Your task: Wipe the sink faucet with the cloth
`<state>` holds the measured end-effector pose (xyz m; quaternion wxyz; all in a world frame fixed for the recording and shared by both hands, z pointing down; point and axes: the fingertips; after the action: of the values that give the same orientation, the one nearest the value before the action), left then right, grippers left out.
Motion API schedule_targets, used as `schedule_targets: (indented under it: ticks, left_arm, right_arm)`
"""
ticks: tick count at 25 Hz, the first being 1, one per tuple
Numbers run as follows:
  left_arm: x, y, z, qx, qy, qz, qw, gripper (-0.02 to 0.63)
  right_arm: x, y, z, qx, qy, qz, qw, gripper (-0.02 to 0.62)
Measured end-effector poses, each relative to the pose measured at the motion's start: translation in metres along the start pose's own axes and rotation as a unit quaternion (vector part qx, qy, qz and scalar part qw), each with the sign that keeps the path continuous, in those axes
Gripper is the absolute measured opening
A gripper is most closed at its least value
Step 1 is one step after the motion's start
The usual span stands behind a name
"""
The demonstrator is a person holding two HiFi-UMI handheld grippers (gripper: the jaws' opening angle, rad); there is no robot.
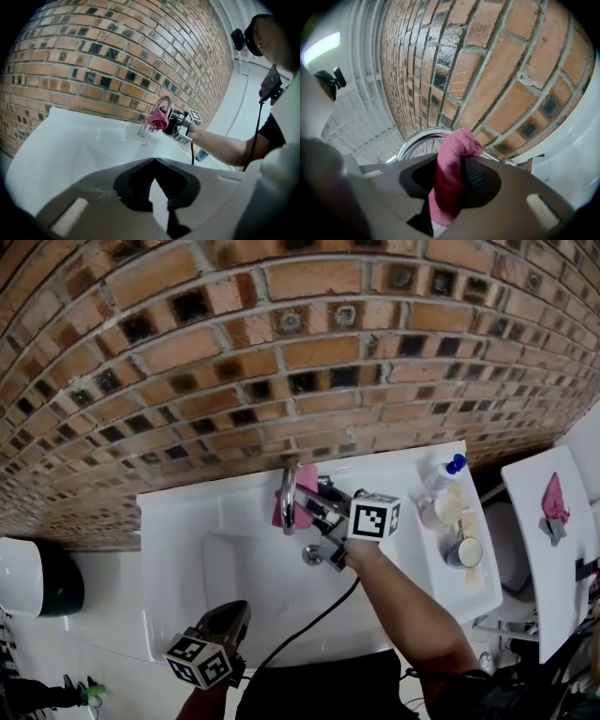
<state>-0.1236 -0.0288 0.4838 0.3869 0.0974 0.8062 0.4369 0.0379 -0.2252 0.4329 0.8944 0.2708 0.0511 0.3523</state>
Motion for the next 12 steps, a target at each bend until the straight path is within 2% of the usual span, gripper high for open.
schedule_targets:
  ticks: [4, 8, 12]
  left_arm:
    - [0.001, 0.002, 0.006, 0.007, -0.004, 0.004, 1.0000, 0.006]
    - [0.007, 0.007, 0.008, 0.009, -0.014, 0.005, 0.9998, 0.006]
    - [0.012, 0.009, 0.009, 0.013, -0.022, 0.010, 0.9996, 0.006]
  right_arm:
    - [0.003, -0.006, -0.013, -0.058, -0.069, 0.025, 0.996, 0.123]
    - [0.006, -0.013, -0.031, -0.052, -0.123, 0.030, 0.991, 0.123]
    - [0.011, -0.012, -0.041, -0.074, -0.167, 0.024, 0.983, 0.121]
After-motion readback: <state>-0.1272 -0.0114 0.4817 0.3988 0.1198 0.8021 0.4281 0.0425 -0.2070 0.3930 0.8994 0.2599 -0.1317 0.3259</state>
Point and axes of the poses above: the fingertips, and each gripper's own axes: x backward along the fingers, z to its right, y out of its underside, and after that the axes turned 8 degrees about -x, right-handed
